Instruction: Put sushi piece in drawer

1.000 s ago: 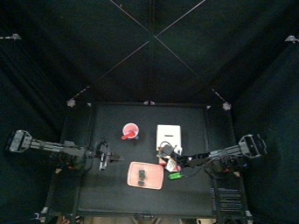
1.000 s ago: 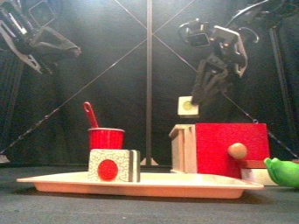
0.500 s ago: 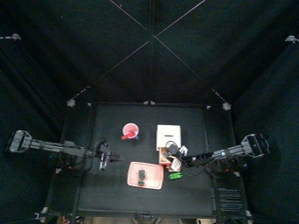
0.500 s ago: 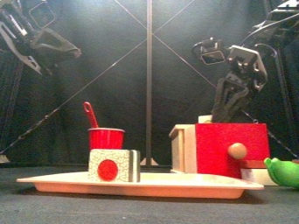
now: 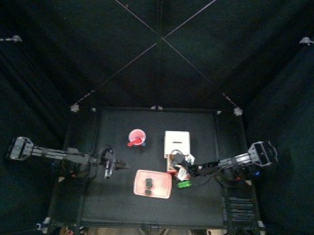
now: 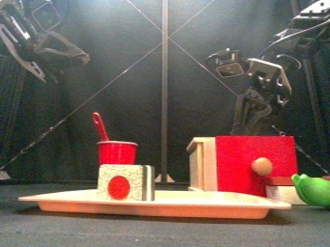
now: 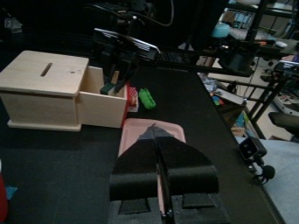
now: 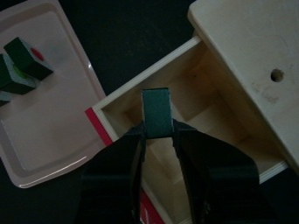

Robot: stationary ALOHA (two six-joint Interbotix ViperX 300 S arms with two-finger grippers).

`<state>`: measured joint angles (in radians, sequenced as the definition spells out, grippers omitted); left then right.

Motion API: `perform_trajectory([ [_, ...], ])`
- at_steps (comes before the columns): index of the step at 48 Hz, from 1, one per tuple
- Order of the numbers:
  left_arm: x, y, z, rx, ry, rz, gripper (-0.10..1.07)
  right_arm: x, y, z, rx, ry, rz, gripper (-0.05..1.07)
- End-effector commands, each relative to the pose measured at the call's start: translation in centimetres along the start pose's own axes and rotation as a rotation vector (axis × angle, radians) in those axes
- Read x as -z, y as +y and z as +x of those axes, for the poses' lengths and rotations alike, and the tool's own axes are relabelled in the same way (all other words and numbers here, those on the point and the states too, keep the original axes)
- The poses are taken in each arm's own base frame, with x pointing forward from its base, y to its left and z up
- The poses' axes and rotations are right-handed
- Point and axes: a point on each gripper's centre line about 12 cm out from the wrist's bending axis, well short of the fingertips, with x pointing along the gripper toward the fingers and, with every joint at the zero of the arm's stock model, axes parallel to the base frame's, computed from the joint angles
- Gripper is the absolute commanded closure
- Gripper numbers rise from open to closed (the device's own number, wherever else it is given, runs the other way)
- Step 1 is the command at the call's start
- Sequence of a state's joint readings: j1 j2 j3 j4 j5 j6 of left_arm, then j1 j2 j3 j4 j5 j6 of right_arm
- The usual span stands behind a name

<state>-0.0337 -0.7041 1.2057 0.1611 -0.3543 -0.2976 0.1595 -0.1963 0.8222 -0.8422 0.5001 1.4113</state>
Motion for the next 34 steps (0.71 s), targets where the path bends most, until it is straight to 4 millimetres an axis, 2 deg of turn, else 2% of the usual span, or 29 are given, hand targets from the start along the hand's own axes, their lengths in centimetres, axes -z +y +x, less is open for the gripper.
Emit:
perform_trajectory([
  [1,-0.54,-0.05,0.12,0.002,-0.017,0.002,0.79,-0.88,0.27,-0.43,-0.015,-0.023,0.013,0.36],
  [14,-0.54,-0.05,0.12,0.002,-0.017,0.002,0.79,-0.82,0.27,-0.34,-0.013,-0.020,0.013,0.27],
  [34,-0.54,-0.05,0.12,0.002,-0.017,0.002,0.79,-0.89,0.24,-0.39,-0.005,-0.021,0.007,0.27],
])
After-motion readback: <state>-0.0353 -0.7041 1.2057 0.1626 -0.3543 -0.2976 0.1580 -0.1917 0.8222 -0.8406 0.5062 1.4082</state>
